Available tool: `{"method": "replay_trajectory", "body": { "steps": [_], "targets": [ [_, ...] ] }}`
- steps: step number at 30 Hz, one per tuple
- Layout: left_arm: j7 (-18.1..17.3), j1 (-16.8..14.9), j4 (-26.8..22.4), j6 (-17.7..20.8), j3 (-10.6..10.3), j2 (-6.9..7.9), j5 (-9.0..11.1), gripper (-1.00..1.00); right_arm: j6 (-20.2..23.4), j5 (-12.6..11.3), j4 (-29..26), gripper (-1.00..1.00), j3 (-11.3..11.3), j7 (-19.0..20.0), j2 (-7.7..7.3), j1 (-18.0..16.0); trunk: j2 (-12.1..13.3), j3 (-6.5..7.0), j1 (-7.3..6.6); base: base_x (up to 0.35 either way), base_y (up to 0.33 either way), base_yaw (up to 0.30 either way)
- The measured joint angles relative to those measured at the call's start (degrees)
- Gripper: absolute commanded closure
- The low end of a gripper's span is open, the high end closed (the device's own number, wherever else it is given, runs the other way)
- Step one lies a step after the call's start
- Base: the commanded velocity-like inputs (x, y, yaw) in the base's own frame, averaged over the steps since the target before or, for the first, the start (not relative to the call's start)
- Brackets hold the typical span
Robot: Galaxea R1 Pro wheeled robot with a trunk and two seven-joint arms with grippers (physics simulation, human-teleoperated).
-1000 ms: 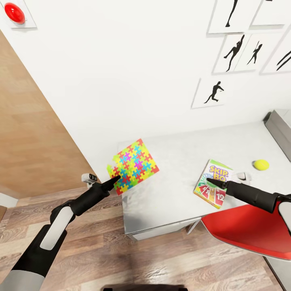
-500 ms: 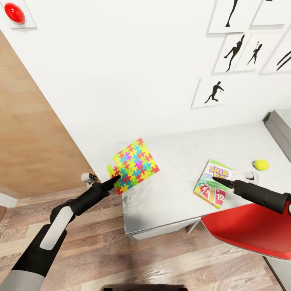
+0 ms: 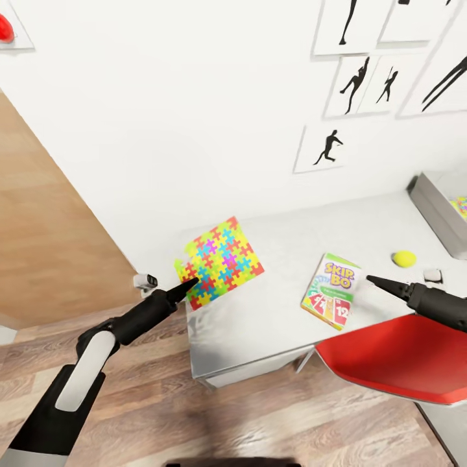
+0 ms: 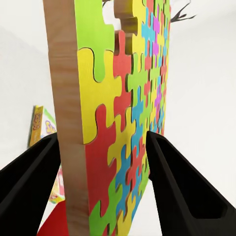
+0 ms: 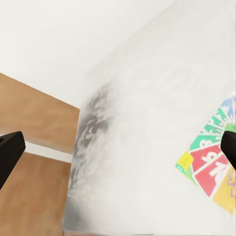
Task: Put all the toys in the child's room - the three board games (two on the bed and one on the table), the two jigsaw puzzles on the table, and the tennis ball on the table - inside the toy box on the table in the child's room.
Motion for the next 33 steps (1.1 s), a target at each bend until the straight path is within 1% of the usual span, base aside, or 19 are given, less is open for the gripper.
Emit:
{"method": "replay_trajectory", "body": {
  "steps": [1, 2, 5, 6, 9, 10, 13, 19, 25, 31, 33],
  "targets": [
    [2.5, 0.3, -1.7, 0.1, -0.1, -0.46, 0.9, 1.0, 0.0, 0.0, 0.0, -1.0, -0.6, 0.4, -0.65, 0.1, 0.0, 0.04, -0.01, 0.0, 0.0, -0.235],
    [2.6, 0.3, -1.7, 0.0, -0.1, -0.47, 0.9, 1.0, 0.0, 0.0, 0.0, -1.0, -0.6, 0.4, -0.67, 0.1, 0.0, 0.07, 0.0, 0.0, 0.0, -0.24],
    [5.7, 0.4, -3.3, 0.5, -0.4, -1.17, 2.3, 1.0, 0.0, 0.0, 0.0, -1.0, -1.4, 0.8, -1.27, 0.1, 0.0, 0.18, 0.0, 0.0, 0.0, -0.247],
    [5.7, 0.4, -3.3, 0.5, -0.4, -1.17, 2.3, 1.0, 0.0, 0.0, 0.0, -1.0, -1.4, 0.8, -1.27, 0.1, 0.0, 0.21, 0.0, 0.0, 0.0, -0.251],
    [8.9, 0.4, -4.2, 1.9, -0.5, -1.64, 3.2, 1.0, 0.0, 0.0, 0.0, -1.0, -2.5, 1.0, -1.6, 0.1, 0.0, 0.32, 0.0, 0.0, 0.0, -0.255],
    [8.9, 0.4, -4.2, 1.9, -0.5, -1.64, 3.2, 1.0, 0.0, 0.0, 0.0, -1.0, -2.5, 1.1, -1.6, 0.1, 0.0, 0.36, 0.0, 0.0, 0.0, -0.257],
    [11.1, 0.4, -5.3, 2.9, -0.6, -1.9, 3.8, 1.0, 0.0, 0.0, 0.0, -1.0, -3.3, 1.3, -1.76, 0.2, 0.0, 0.47, 0.0, 0.0, 0.0, -0.259],
    [12.6, 0.4, -6.3, 3.4, -0.7, -2.4, 4.2, 1.0, 0.0, 0.0, 0.0, -1.0, -3.9, 2.6, -1.86, 0.2, 0.0, 0.7, 0.0, 0.0, -0.044, -0.261],
    [13.5, 0.4, -7.1, 3.7, -0.7, -3.93, 4.2, 1.0, 0.0, 0.1, 0.0, -1.0, -4.2, 4.5, -2.18, 0.3, 0.0, 0.93, 0.0, 0.0, -0.204, -0.263],
    [13.6, 0.4, -7.2, 3.7, -0.7, -4.23, 4.0, 1.0, 0.0, 0.1, 0.0, -1.0, -4.3, 4.9, -2.24, 0.3, 0.0, 1.15, 0.0, 0.003, -0.262, -0.264],
    [13.8, 0.4, -7.2, 3.8, -0.8, -4.39, 4.0, 1.0, 0.0, 0.1, 0.0, -1.0, -4.3, 5.1, -2.28, 0.3, 0.0, 1.23, -0.02, 0.006, -0.08, -0.264]
  ]
}}
